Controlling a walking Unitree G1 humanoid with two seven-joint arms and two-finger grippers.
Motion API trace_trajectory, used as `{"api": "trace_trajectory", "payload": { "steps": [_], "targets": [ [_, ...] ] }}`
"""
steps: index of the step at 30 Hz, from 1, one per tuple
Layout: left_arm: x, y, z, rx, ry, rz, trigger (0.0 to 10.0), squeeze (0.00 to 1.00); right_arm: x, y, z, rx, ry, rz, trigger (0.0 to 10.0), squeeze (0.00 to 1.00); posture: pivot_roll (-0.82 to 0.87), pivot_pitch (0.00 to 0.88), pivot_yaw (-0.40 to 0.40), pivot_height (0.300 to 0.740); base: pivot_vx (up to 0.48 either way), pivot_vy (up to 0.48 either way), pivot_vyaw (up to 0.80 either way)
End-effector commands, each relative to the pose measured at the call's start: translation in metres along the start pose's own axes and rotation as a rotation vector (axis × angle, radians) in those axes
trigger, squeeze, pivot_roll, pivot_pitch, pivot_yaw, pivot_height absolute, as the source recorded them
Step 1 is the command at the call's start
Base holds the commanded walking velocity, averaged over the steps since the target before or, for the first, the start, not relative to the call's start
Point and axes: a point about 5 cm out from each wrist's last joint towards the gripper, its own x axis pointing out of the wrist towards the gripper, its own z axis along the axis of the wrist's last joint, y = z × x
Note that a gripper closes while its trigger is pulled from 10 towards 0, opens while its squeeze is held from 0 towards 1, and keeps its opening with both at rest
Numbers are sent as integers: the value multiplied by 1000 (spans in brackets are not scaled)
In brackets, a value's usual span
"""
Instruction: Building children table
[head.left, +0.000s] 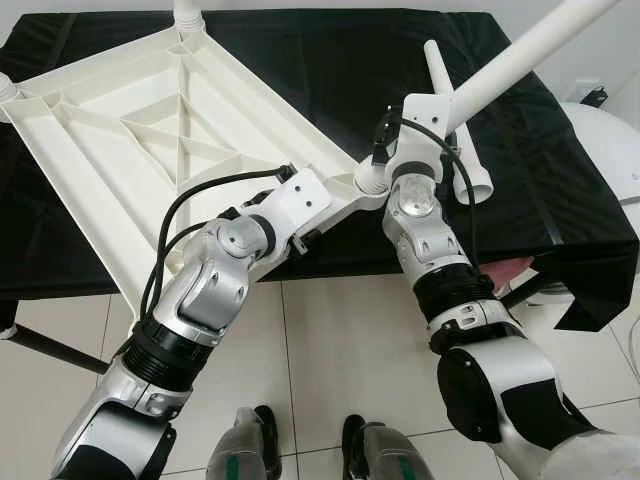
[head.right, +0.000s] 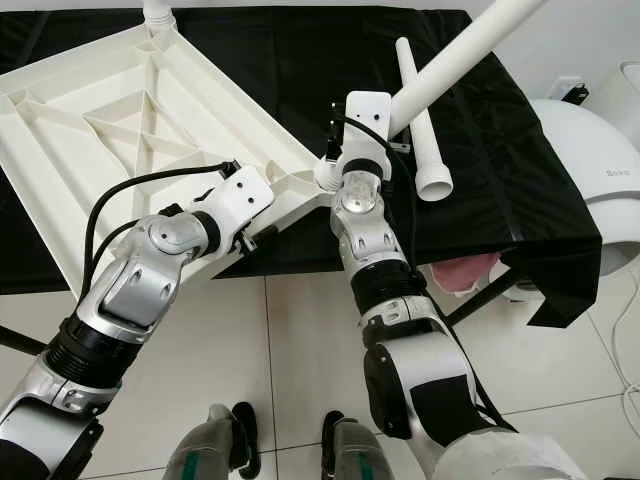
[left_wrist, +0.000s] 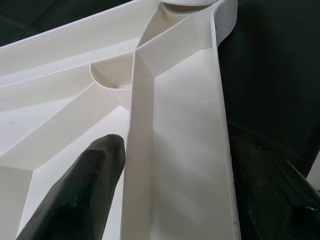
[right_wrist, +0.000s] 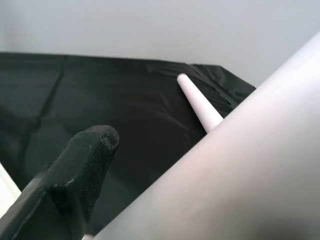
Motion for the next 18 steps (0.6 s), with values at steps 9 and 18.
{"api": "trace_trajectory", "payload": {
  "steps": [9, 18],
  "targets": [
    [0, 6, -1, 0, 11, 87, 10000, 0, 1, 0, 8, 9, -42, 13, 10000, 0, -69, 182, -27, 740, 0, 0, 0],
    [0, 7, -1, 3, 9, 86, 10000, 0, 1, -2, 7, 9, -42, 1, 0, 0, -68, 179, -26, 740, 0, 0, 0]
  ]
}}
